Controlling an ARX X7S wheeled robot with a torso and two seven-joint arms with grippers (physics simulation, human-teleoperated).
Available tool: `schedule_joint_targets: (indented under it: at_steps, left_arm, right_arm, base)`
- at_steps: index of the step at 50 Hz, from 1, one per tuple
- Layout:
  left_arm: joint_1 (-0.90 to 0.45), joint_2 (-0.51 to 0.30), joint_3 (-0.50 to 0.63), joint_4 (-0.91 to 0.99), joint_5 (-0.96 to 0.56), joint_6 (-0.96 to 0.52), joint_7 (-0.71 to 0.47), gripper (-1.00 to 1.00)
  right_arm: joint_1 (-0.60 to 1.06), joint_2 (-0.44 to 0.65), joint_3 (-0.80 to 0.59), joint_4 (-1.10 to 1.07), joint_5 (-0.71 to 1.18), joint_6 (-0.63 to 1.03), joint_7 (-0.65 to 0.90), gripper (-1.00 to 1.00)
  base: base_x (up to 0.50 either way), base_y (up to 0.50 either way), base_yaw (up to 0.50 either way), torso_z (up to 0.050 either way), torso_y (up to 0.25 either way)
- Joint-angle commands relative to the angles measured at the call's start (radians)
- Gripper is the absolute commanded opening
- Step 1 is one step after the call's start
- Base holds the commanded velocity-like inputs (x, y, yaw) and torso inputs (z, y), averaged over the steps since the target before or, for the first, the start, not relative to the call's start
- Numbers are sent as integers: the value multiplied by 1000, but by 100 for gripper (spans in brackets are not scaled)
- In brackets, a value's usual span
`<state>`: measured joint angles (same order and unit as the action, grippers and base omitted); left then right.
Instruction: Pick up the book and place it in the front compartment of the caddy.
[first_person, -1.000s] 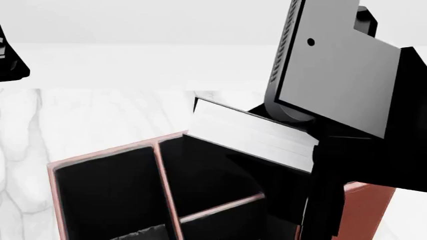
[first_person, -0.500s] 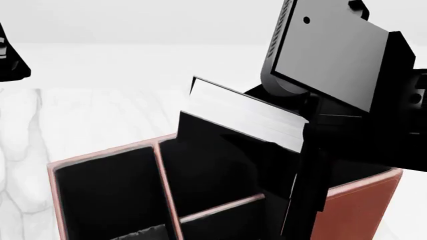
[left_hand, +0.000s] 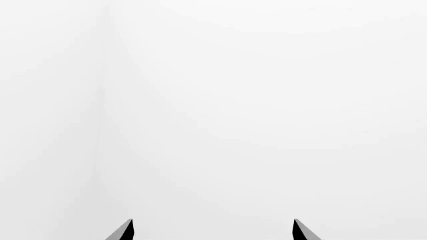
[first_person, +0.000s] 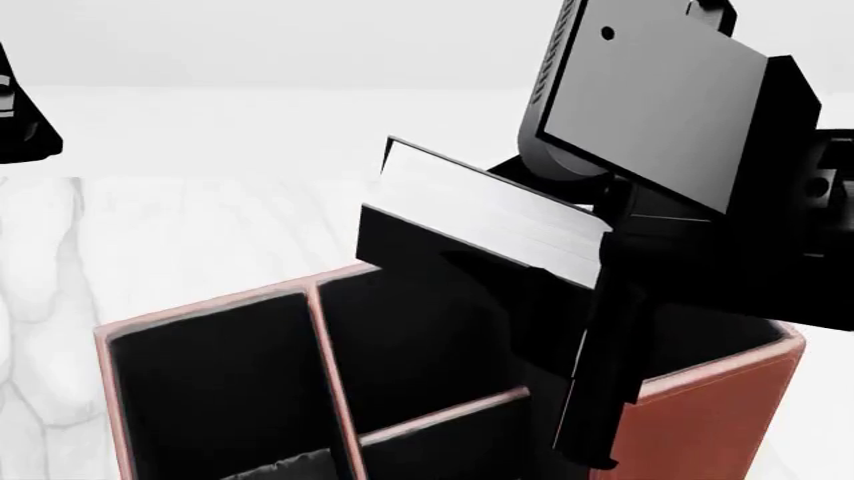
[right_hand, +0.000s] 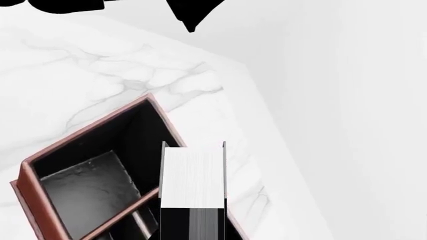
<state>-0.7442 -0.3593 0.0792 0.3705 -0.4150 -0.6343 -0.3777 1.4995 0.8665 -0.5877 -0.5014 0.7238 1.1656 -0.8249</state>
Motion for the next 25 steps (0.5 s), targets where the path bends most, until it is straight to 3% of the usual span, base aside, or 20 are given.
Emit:
schedule_joint_targets:
  at_steps: [1,25]
  left_arm:
    - [0,-2,2,-1,-2,1,-2,100]
    - [5,-5,4,1,-10,3,-7,100]
  right_arm:
    - [14,2,12,3,-36,-26,13,-100]
    - [133,-114,-224,326,-266,-352,-247,-100]
  base:
    - [0,0,0,0,0]
    - [0,0,0,0,1]
